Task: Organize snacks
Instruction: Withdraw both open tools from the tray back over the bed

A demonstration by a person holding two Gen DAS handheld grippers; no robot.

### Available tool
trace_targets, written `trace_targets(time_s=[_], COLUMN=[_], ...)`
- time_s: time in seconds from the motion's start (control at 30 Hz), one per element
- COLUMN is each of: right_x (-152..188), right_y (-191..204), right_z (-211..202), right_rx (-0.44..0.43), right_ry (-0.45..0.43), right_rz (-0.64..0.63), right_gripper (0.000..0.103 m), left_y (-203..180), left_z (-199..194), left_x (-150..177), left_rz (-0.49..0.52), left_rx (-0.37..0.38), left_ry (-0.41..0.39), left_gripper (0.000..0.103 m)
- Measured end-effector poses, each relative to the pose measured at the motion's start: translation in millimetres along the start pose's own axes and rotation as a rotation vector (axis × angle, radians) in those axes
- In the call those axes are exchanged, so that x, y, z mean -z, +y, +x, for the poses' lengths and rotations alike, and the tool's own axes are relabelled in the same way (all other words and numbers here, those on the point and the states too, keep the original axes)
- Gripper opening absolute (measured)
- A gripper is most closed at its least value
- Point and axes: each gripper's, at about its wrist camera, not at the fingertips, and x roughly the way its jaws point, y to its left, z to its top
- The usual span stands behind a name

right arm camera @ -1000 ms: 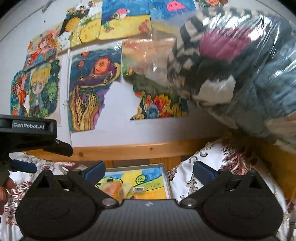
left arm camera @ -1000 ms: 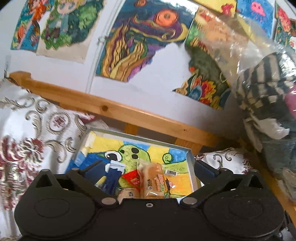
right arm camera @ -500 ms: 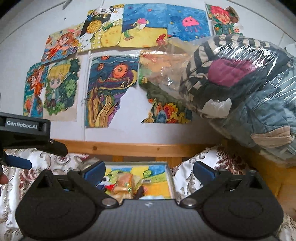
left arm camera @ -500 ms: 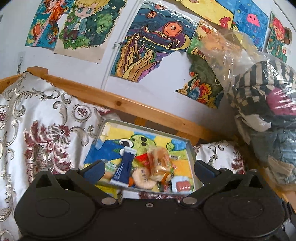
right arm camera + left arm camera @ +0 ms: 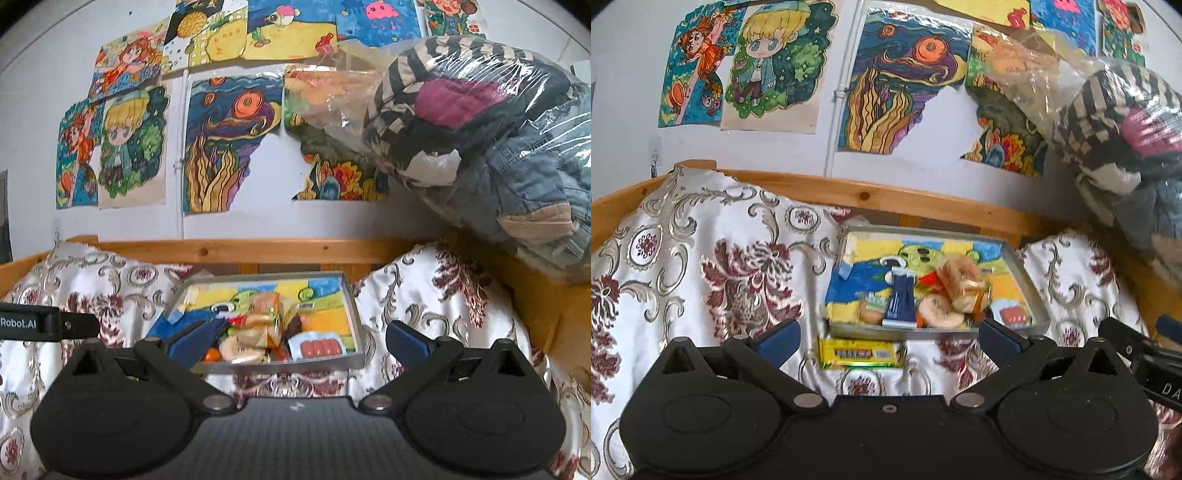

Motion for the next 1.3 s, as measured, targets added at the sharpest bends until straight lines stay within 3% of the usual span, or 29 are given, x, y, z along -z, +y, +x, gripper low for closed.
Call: trace_targets(time_s=[0.33, 0.87, 1.3], right_x=[29, 73, 96], right_y=[12, 29, 29], right_z=[-5, 33, 58], right_rx=[0.015, -0.001, -0.025], right_ry=[0.058, 0.233, 0.337], right_rz=[-0.056, -0.123, -0.102], right_gripper=[0.103, 0.103, 0.103], left_y=[8, 37, 45], left_z=[1, 39, 61], left_x=[37, 84, 93], left_rz=[-0.003, -0.002, -0.003], left_rx=[-0.016, -0.066, -0.066], left_ry=[0.041, 0.166, 0.195], left_gripper=[0.102, 0.102, 0.102])
